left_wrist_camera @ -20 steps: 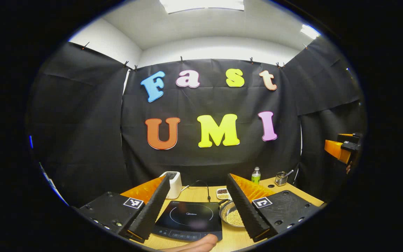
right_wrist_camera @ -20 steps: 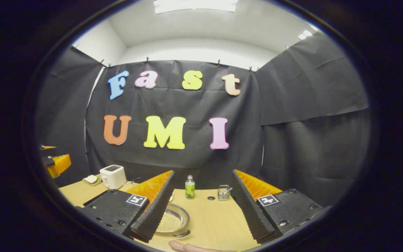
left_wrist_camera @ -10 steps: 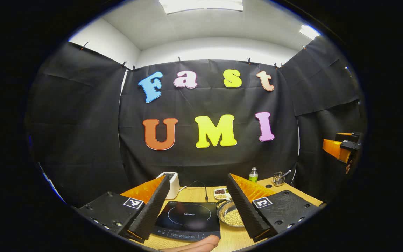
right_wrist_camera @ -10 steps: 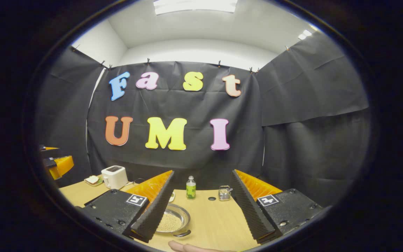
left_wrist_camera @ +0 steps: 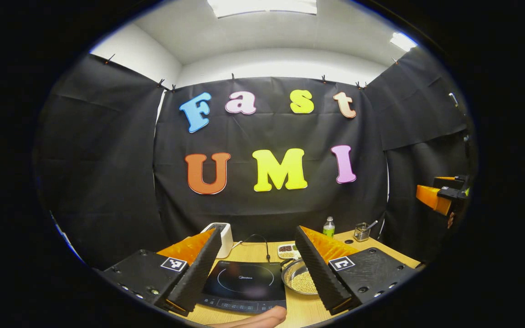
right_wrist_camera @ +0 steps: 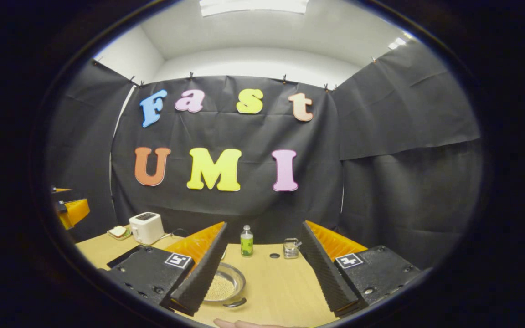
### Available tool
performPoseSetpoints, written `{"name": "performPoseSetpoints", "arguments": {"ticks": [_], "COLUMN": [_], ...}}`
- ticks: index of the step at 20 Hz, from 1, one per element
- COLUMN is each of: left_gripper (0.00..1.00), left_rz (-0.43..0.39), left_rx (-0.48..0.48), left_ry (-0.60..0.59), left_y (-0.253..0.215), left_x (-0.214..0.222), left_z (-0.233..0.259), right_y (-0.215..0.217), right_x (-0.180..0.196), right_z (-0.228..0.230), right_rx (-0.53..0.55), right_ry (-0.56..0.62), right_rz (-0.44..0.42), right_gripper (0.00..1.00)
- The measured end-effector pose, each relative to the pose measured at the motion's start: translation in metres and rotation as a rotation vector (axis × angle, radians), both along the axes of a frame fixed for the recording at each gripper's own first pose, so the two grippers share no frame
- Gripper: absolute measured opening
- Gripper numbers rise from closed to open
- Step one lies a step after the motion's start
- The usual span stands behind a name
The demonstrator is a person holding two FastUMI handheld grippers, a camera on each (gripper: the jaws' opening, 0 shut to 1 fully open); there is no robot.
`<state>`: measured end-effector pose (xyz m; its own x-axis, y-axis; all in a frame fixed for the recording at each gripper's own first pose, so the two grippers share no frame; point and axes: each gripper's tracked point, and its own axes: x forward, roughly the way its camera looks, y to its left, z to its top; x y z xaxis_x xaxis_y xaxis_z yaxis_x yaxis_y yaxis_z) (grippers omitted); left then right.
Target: First push the handle of the pot to place it horizontally, then grasp the pot with both hands and set it on the induction cooktop.
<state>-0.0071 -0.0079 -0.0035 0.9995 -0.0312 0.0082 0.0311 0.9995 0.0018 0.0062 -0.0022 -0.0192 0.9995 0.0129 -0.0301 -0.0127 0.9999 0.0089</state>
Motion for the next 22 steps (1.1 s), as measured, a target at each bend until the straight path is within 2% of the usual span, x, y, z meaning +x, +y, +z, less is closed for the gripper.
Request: {"name": "performPoseSetpoints", "arguments": {"ticks": [2,5,7,9,11,12,14,16,18,19,20,22], "left_gripper": [0.97,0.97,0.97,0.97,0.97,0.97,0.97,0.97,0.97,0.97,0.97,0.97], "left_rz": [-0.009,-0.026,-0.037,-0.052,-0.061,-0.066,-0.065,-0.067,-0.071,-0.073,-0.072,-0.069], "left_rx": [0.001,-0.006,-0.006,-0.017,-0.027,-0.024,-0.007,0.005,0.007,0.009,0.012,0.018], "left_ry": [0.000,0.006,0.001,-0.007,-0.007,-0.006,-0.001,0.001,0.000,0.001,0.003,0.007], "left_y": [-0.003,-0.009,-0.014,-0.019,-0.022,-0.023,-0.023,-0.023,-0.023,-0.024,-0.022,-0.018], "left_x": [0.001,0.000,-0.001,-0.001,0.000,-0.001,-0.001,-0.001,-0.002,-0.003,-0.004,-0.004], "left_z": [-0.001,-0.003,-0.002,0.000,-0.002,-0.003,-0.006,-0.008,-0.009,-0.010,-0.011,-0.014], "right_y": [0.005,0.016,0.037,0.050,0.061,0.061,0.064,0.072,0.076,0.079,0.080,0.083], "right_x": [0.005,0.013,0.015,0.018,0.023,0.027,0.028,0.029,0.031,0.032,0.033,0.033], "right_z": [-0.011,-0.028,-0.040,-0.065,-0.083,-0.092,-0.110,-0.129,-0.148,-0.156,-0.167,-0.187], "right_rx": [0.008,0.014,0.031,0.033,0.025,0.013,-0.005,-0.017,-0.031,-0.050,-0.066,-0.087], "right_ry": [0.024,0.058,0.092,0.164,0.227,0.248,0.296,0.348,0.396,0.415,0.432,0.473], "right_rz": [0.013,0.047,0.131,0.191,0.224,0.222,0.220,0.235,0.242,0.247,0.246,0.251], "right_gripper": [0.98,0.91,0.82,0.67,0.46,0.19,0.05,0.00,0.04,0.00,0.04,0.00]}}
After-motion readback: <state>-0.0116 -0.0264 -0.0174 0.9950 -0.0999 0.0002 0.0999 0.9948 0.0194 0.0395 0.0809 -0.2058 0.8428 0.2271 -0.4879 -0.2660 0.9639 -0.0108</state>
